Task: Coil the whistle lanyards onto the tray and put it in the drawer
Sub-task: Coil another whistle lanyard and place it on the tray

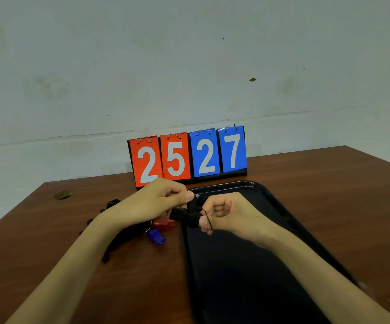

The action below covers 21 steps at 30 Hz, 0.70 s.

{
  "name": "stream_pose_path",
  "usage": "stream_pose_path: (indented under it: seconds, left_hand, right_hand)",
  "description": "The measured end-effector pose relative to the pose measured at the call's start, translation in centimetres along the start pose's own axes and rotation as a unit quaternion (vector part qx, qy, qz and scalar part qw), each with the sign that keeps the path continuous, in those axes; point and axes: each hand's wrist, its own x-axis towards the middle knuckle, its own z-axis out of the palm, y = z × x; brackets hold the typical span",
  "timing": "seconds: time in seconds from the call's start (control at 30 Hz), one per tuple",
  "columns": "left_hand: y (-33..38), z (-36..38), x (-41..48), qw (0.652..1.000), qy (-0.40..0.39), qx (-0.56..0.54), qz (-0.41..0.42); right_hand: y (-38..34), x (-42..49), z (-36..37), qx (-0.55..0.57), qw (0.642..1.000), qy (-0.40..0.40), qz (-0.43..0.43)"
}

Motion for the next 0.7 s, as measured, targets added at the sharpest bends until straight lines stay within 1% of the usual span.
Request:
stream_pose_path:
  seconds: [0.1, 0.17, 0.3, 0.4, 0.5, 0.6, 0.7]
  left_hand:
    - [0.0, 0.5, 0.2, 1.000, -0.003, -0.019, -0.011]
    - [-0.1, 1.0, 0.4, 1.000, 0.008, -0.025, -0.009]
    - [-0.2, 2.5, 0.6, 0.998, 0.063, -0.023, 0.005]
    - [-0.2, 3.1, 0.7, 0.998, 0.068, 0.000, 0.018]
    - [-0.1, 3.2, 0.5, 0.997, 0.053, 0.059, 0.012]
    - [0.4, 3.2, 0.3, 0.989, 0.036, 0.141, 0.018]
    - [1.2, 3.3, 0.0, 0.977, 0.032, 0.210, 0.025]
  right_hand:
    - [-0.2, -0.2, -0.1, 0.048, 0.999, 0.015, 0.003]
    - [-0.1, -0.2, -0.1, 0.102, 0.994, 0.042, 0.008]
    - [0.0, 0.0, -0.7, 0.221, 0.969, 0.112, 0.023]
    - [0.6, 0.3, -1.3, 0.257, 0.950, 0.172, 0.037]
    - [1.4, 0.6, -1.5, 0.228, 0.943, 0.230, 0.070]
    - [1.8, 0.8, -1.6, 0.135, 0.943, 0.286, 0.101]
    - [2.0, 0.9, -1.4, 0.041, 0.948, 0.302, 0.093]
